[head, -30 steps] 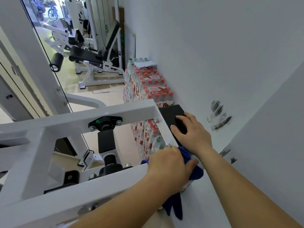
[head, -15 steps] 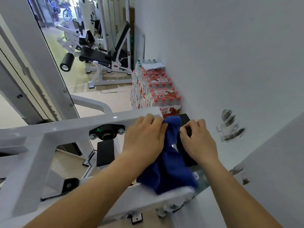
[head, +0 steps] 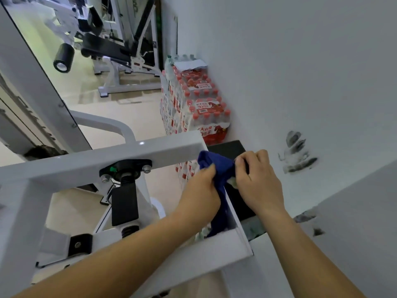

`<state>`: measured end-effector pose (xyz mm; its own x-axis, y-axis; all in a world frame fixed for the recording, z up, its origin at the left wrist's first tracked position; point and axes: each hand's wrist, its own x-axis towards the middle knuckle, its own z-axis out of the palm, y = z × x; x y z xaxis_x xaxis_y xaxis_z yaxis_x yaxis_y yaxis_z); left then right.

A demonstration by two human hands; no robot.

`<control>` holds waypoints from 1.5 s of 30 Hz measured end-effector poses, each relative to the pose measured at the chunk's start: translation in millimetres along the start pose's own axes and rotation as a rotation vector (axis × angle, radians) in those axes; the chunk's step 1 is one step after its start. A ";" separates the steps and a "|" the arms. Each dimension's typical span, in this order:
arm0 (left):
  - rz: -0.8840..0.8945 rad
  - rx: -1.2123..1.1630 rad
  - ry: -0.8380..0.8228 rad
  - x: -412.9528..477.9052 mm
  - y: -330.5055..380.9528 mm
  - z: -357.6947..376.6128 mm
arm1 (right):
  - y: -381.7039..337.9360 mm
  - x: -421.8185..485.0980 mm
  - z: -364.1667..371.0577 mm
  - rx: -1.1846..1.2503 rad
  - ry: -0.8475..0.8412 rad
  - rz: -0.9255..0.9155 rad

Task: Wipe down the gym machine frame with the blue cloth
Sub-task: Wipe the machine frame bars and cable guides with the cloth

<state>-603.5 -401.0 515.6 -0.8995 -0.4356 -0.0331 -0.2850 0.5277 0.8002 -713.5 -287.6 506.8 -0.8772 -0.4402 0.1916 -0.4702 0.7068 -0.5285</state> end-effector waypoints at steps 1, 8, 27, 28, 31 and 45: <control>-0.053 -0.042 0.042 4.1 0.7 -3.1 | 0.0 -1.1 -0.2 -0.007 0.003 -0.003; -0.048 -0.187 -0.110 -27.8 -10.2 -8.5 | -4.1 -3.1 -1.1 -0.009 0.013 0.035; 0.121 -0.140 0.144 51.4 -28.5 -31.6 | -25.4 17.5 8.9 -0.228 0.093 0.086; 0.114 -0.118 0.133 48.6 -30.5 -21.5 | -24.5 17.7 10.6 -0.236 0.111 0.065; -0.019 -0.234 0.131 34.7 -42.2 -6.9 | -23.3 18.0 12.5 -0.239 0.133 0.043; 0.143 0.030 -0.059 11.8 -34.9 -28.8 | -22.2 23.1 12.3 -0.218 0.124 0.093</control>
<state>-594.7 -445.5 504.5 -0.9493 -0.3114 0.0441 -0.1615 0.6029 0.7813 -722.1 -320.3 512.8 -0.9166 -0.3059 0.2576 -0.3849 0.8495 -0.3609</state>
